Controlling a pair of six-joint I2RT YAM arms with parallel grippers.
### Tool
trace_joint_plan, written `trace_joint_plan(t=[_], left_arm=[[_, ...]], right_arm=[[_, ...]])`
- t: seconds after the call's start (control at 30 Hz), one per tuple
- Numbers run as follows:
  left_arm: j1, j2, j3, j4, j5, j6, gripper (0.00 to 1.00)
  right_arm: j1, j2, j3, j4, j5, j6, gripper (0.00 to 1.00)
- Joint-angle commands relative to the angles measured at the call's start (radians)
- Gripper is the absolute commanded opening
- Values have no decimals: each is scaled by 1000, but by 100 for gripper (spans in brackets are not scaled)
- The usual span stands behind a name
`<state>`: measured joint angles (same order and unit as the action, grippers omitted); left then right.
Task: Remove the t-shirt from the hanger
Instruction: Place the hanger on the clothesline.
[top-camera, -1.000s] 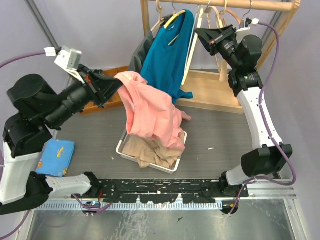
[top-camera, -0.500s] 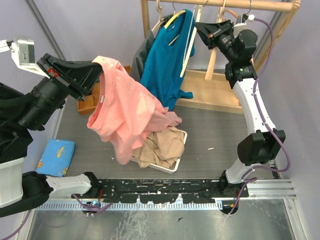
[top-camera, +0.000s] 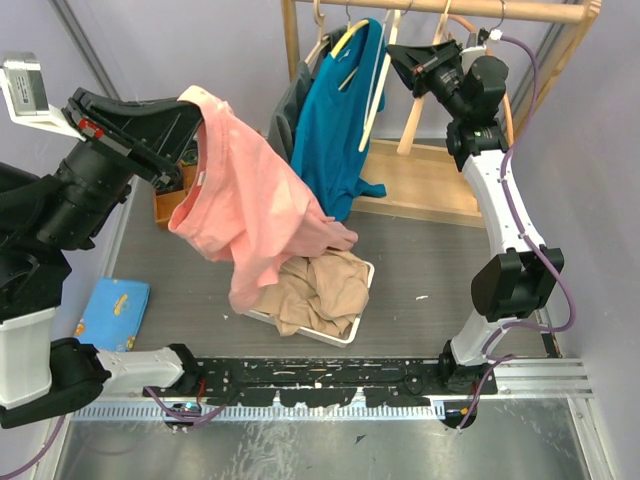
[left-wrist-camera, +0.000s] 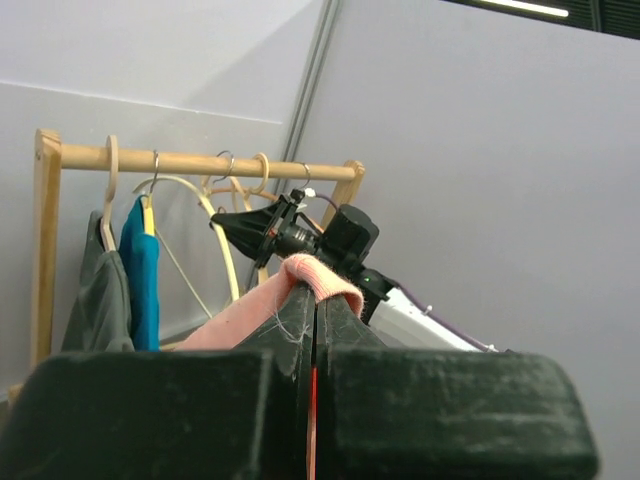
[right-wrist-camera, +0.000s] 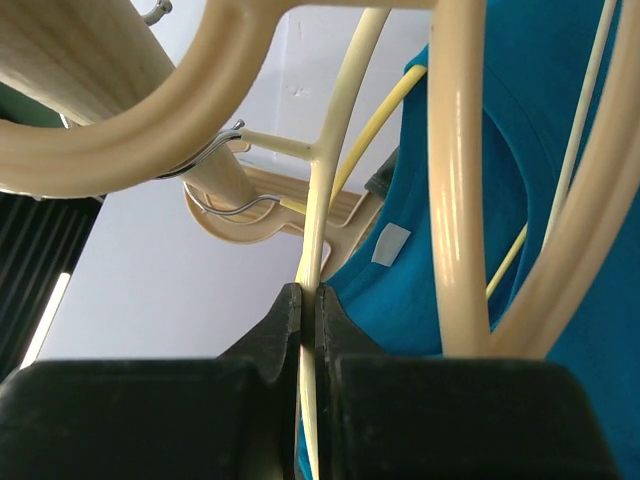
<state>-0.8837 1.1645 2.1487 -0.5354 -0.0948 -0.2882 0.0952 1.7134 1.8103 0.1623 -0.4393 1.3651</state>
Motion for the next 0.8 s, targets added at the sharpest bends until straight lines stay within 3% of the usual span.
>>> trace_joint_plan(t=[0.0,0.37,0.77], left_arm=[[1,10,49,130,34,-23,0],[1,38,89,162,56,-53,0],[1,88,163,265,20,-86,0]], right_arm=[[-4,-42,18,82,-20,4,1],[-4,-99,-18,25,-20,-36,48],[-5,-241,-15,-121,14,-191,54]])
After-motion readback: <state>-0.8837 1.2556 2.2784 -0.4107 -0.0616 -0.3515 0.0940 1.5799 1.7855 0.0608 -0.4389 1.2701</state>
